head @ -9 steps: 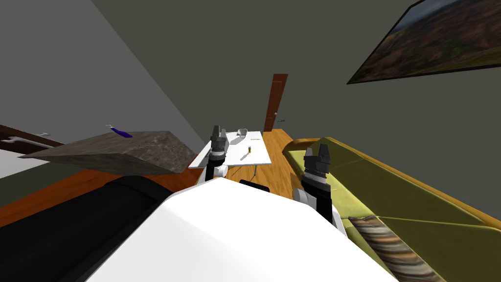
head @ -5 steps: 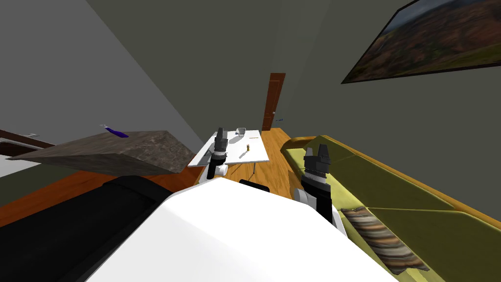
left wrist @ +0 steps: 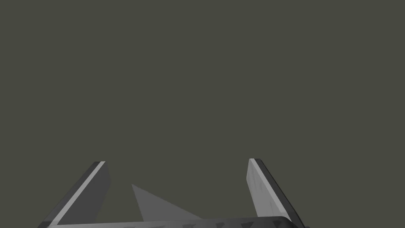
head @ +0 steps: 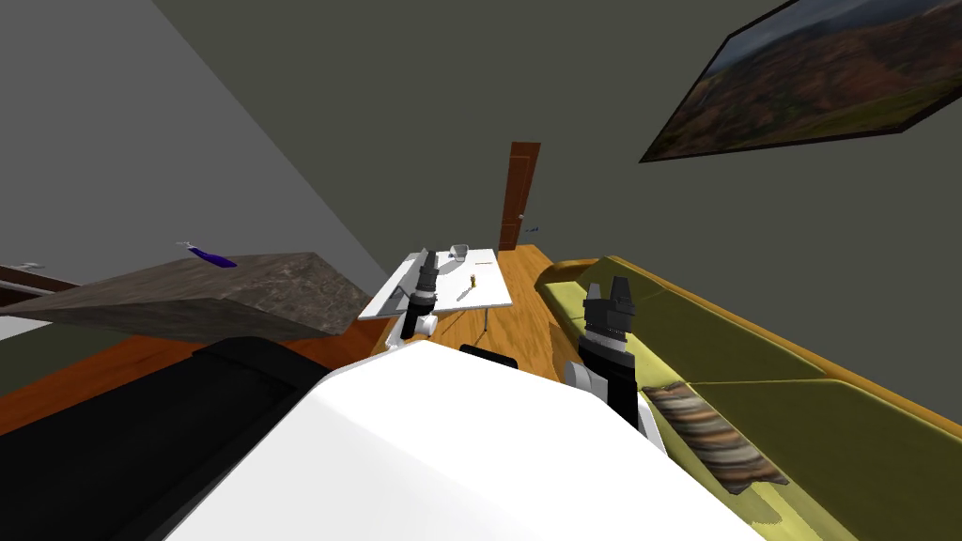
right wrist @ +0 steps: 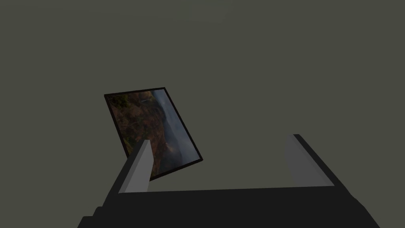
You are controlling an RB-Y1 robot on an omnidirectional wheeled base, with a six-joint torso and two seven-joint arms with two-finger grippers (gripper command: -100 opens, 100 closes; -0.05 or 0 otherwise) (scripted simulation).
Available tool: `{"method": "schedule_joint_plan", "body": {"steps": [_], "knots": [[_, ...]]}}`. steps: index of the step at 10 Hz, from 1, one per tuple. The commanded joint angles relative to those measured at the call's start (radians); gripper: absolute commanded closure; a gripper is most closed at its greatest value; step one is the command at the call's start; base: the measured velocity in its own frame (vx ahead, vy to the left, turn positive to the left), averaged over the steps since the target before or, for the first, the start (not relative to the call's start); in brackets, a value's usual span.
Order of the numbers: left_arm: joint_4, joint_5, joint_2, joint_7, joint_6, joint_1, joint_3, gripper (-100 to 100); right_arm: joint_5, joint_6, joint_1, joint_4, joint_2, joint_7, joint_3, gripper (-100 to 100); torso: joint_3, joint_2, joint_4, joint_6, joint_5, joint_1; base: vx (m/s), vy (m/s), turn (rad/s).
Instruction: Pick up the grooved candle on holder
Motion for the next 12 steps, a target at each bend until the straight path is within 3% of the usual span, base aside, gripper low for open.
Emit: {"method": "schedule_joint_plan", "body": {"steps": [1, 4, 5, 7, 12], "knots": [[0.043, -0.002, 0.004, -0.02, -0.006, -0.015, 0.003, -100, 0.0, 0.0, 0.0, 0.0, 0.0, 0.0, 0.0, 0, 0.0, 0.0, 0.0, 0.0, 0.0, 0.0, -0.033, -0.018, -0.026], [0.13, -0.005, 0.022, -0.073, -0.023, -0.051, 0.018, -100, 0.0, 0.0, 0.0, 0.0, 0.0, 0.0, 0.0, 0, -0.001, -0.001, 0.0, 0.0, 0.0, 0.001, -0.026, -0.019, -0.044], [0.139, -0.005, 0.022, -0.073, -0.023, -0.051, 0.018, -100, 0.0, 0.0, 0.0, 0.0, 0.0, 0.0, 0.0, 0, -0.001, -0.001, 0.0, 0.0, 0.0, 0.0, -0.02, -0.016, -0.032], [0.225, -0.01, 0.038, -0.126, -0.041, -0.09, 0.033, -100, 0.0, 0.0, 0.0, 0.0, 0.0, 0.0, 0.0, 0, -0.001, -0.001, 0.0, 0.0, 0.0, 0.001, -0.034, -0.024, -0.086], [0.355, -0.016, 0.055, -0.179, -0.06, -0.133, 0.046, -100, 0.0, 0.0, 0.0, 0.0, 0.0, 0.0, 0.0, 0, -0.001, -0.002, 0.0, 0.0, 0.0, 0.001, -0.019, -0.02, -0.044]]}}
